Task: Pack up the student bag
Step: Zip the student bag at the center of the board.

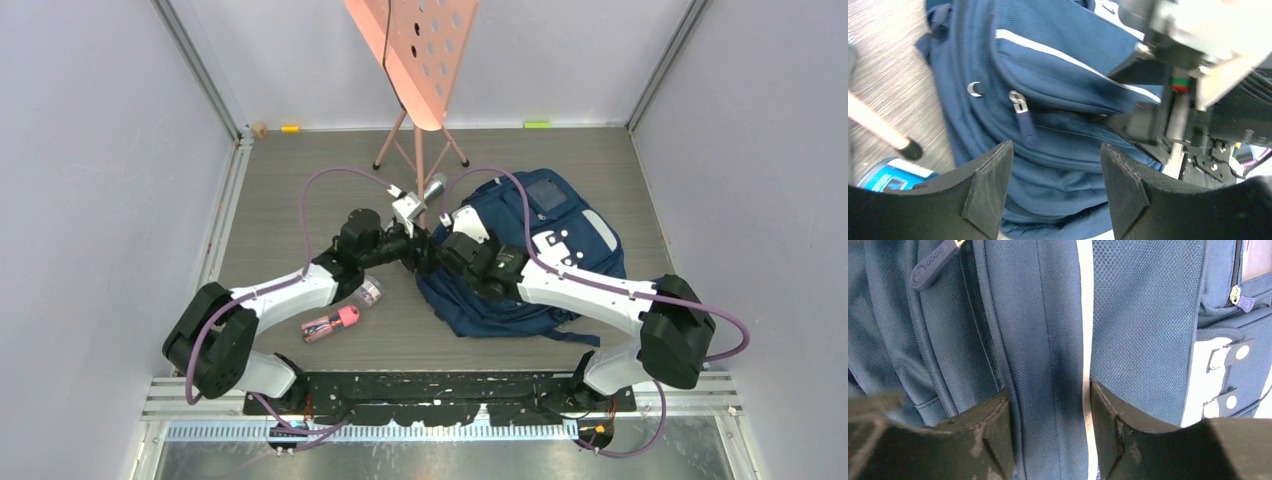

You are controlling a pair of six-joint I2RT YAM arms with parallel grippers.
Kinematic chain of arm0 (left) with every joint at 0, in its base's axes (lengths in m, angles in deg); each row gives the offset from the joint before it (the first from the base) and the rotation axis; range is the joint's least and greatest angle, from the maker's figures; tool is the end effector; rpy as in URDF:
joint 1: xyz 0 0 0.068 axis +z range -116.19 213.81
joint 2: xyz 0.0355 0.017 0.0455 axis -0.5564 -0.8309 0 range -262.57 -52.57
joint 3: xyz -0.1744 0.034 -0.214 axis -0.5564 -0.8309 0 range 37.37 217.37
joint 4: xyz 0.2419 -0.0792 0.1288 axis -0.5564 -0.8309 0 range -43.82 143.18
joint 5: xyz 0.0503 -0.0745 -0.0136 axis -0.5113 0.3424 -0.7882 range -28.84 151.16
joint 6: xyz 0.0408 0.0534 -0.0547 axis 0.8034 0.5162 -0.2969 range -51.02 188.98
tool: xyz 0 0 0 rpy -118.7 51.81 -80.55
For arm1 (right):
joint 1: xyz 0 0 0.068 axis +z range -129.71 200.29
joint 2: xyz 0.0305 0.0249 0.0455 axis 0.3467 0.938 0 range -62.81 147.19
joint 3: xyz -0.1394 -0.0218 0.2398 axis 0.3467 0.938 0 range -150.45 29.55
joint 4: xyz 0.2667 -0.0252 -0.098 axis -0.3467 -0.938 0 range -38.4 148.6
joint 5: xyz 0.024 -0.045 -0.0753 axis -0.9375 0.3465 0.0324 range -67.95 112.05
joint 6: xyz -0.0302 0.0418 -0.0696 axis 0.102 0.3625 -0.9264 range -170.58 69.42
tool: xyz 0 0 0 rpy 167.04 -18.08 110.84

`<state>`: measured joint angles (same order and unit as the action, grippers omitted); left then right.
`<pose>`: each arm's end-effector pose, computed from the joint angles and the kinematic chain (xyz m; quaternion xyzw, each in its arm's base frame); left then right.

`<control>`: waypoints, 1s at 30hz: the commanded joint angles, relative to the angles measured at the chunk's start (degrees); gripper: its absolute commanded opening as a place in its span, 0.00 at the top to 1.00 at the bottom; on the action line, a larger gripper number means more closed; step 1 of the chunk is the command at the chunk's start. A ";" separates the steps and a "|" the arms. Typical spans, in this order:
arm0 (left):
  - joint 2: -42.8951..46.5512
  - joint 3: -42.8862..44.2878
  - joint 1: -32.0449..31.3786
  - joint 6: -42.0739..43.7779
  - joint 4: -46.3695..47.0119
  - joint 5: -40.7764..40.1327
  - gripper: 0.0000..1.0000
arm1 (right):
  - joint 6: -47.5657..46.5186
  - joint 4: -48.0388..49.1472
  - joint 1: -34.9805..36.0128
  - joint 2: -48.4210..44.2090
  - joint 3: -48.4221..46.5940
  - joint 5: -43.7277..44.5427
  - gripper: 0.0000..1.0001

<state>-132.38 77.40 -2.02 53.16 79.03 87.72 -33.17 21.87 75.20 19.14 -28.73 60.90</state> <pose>0.2692 -0.2367 0.2177 0.2726 0.7303 -0.4241 0.4610 0.2231 0.2342 0.2107 -0.2126 0.8907 -0.1174 0.3843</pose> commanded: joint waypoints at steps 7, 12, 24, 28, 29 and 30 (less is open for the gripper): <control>-3.88 3.32 -4.83 8.80 2.19 -9.13 0.37 | 3.37 2.19 -0.76 -4.87 1.44 6.52 0.60; -5.47 4.24 -6.01 10.88 2.68 -12.97 0.41 | 3.25 3.12 -1.18 -5.58 2.19 5.04 0.61; -9.18 7.83 -9.49 14.65 2.90 -16.13 0.43 | 2.88 3.97 -2.09 -5.34 2.25 2.36 0.62; -9.35 8.22 -9.60 15.23 4.10 -18.58 0.42 | 3.12 4.23 -2.12 -5.98 2.56 1.92 0.63; -9.23 8.22 -9.60 15.42 4.40 -18.79 0.42 | 3.21 4.27 -2.19 -6.13 2.74 1.84 0.64; -9.01 8.10 -9.61 15.53 4.76 -19.01 0.40 | 3.27 4.33 -2.25 -6.33 2.78 1.71 0.65</control>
<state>-141.41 82.95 -11.27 66.50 79.03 71.31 -30.85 25.06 73.19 15.51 -26.26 62.32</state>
